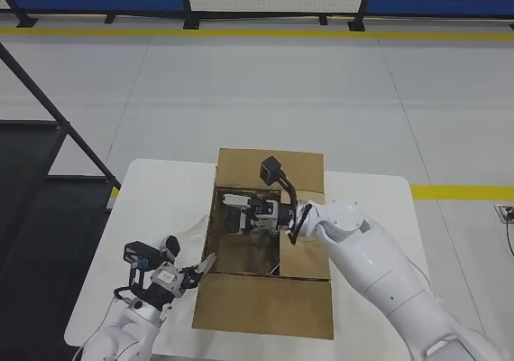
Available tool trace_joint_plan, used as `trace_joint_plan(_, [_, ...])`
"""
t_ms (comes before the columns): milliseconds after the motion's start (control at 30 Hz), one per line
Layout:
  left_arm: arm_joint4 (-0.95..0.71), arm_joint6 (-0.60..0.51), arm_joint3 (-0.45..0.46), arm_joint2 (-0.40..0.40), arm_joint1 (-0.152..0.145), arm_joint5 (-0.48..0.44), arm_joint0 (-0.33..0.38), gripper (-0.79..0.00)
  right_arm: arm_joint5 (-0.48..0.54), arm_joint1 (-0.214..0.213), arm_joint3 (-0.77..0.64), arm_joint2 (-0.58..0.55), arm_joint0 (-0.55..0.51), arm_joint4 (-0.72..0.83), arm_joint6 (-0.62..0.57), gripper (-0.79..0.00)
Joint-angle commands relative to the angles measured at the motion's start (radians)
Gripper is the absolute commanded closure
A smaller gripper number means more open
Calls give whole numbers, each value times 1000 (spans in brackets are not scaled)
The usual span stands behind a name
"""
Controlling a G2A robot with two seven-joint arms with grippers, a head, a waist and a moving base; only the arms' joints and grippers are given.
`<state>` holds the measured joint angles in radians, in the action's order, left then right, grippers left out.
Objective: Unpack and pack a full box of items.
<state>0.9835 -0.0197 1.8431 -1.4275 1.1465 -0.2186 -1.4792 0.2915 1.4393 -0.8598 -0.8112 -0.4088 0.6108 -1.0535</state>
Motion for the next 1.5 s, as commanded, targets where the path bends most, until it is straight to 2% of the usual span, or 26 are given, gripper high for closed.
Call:
trace_joint_plan(0, [-16,3,0,-14,0,0,-5,-785,8,-5,-2,-18,-4,2,-11,-785])
trace_joint_plan(400, [-95,23,17,-128,-4,-10,-61,-785,38,-76,-86,-190,-89,-62,-66,-785])
trace_joint_plan(667, [-115,0,-33,-188,-7,-9,-75,-785,15,-123,-181,-304,-172,-95,-106,-785])
trace_joint_plan(1000, [-100,-37,-121,-198,-7,-4,-49,-785,29,-180,-366,-453,-311,-97,-234,-785])
trace_joint_plan(1167, [-68,-33,-165,-191,-6,18,-30,-785,27,-205,-471,-529,-392,-108,-250,-785])
trace_joint_plan(1467, [-4,-72,-201,-180,-10,-31,-17,-785,5,-230,-520,-598,-450,-80,-280,-785])
